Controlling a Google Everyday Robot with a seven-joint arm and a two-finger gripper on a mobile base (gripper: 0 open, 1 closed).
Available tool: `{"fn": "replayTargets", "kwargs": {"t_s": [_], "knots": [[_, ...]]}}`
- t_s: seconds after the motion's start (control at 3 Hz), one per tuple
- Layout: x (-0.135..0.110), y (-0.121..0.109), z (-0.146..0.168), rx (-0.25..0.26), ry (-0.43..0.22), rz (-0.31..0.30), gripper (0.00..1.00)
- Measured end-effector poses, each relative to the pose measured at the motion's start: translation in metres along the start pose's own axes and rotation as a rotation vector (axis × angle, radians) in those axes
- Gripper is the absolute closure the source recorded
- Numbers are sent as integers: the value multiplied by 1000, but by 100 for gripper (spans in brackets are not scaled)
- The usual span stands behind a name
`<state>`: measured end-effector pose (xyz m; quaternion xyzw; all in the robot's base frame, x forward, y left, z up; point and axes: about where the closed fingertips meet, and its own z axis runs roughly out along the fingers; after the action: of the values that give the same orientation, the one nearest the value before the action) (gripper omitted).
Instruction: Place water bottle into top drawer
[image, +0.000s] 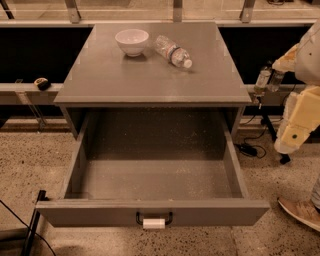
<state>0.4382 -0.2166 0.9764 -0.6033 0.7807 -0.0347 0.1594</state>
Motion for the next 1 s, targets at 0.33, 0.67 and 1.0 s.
{"fn": "replayTargets", "kwargs": {"t_s": [0.33, 0.67, 1.0], "knots": [[0, 0, 0, 0, 0, 0, 0], [-26, -32, 19, -2, -42, -25, 0], [-57, -73, 32, 14, -96, -42, 0]]}}
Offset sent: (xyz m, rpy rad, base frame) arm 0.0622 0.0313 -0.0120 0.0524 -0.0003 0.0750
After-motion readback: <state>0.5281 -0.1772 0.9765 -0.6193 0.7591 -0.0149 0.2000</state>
